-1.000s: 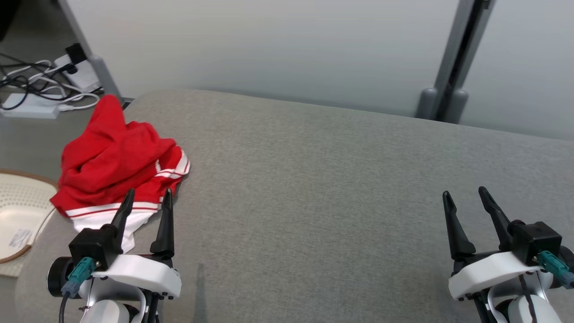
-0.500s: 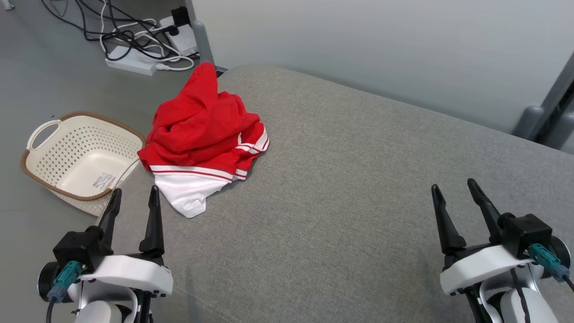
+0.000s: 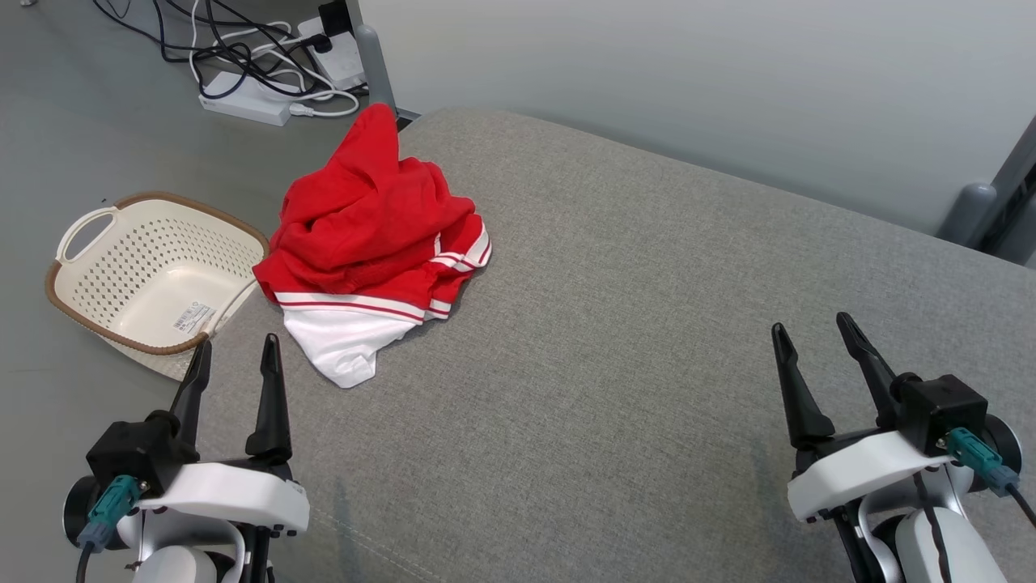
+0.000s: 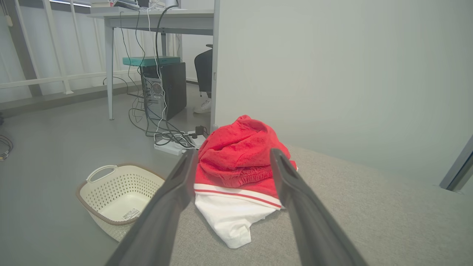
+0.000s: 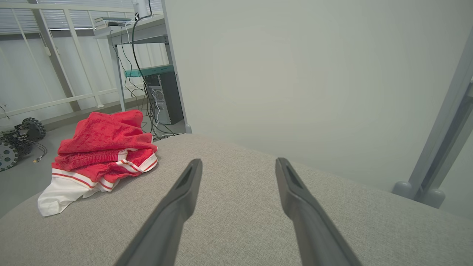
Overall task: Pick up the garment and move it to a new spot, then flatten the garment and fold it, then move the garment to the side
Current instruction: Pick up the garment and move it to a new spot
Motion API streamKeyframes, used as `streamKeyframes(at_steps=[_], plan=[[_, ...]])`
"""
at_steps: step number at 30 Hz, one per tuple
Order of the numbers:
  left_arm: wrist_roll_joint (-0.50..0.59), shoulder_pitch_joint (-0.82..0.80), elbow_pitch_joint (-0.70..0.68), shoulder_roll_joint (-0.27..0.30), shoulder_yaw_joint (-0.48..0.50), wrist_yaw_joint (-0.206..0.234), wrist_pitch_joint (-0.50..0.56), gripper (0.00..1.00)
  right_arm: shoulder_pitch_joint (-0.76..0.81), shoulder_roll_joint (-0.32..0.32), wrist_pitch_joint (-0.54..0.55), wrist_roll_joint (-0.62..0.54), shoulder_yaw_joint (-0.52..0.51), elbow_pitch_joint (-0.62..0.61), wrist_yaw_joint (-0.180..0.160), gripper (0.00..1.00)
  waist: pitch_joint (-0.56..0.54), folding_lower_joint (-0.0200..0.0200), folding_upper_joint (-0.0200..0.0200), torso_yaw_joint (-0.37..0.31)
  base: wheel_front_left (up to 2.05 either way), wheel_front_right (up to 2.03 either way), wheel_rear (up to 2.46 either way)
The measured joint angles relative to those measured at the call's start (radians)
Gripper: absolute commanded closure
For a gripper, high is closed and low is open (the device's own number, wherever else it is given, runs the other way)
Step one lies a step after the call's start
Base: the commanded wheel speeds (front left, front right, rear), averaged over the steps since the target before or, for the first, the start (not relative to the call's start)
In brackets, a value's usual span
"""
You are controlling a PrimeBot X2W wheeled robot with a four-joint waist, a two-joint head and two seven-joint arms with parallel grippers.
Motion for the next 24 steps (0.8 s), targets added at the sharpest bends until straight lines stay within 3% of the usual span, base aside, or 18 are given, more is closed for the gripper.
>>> streamKeyframes(at_steps=[5,12,17,24], plan=[[-0.013,-0.021,-0.013,0.001,0.000,-0.001,0.009,0.00,-0.001,0.000,0.000,0.000,-0.004,0.000,0.000,0.00,0.004,0.0001,0.0000,-0.001,0.00,0.00,0.00],[-0.046,-0.171,-0.015,0.024,0.017,-0.017,0.065,0.00,0.002,0.000,0.009,-0.012,-0.015,-0.033,0.000,0.00,0.020,0.0000,0.0000,-0.019,0.00,0.00,0.00],[-0.107,-0.336,0.121,0.058,0.021,-0.078,0.169,0.00,-0.019,-0.001,0.029,-0.030,0.004,-0.063,0.000,0.00,0.064,0.0000,0.0000,-0.078,0.00,0.00,0.00],[-0.166,-0.481,0.413,0.092,0.023,-0.143,0.274,0.00,-0.061,-0.014,0.038,-0.032,0.019,-0.075,0.000,0.00,0.132,0.0000,0.0000,-0.164,0.00,0.00,0.00]])
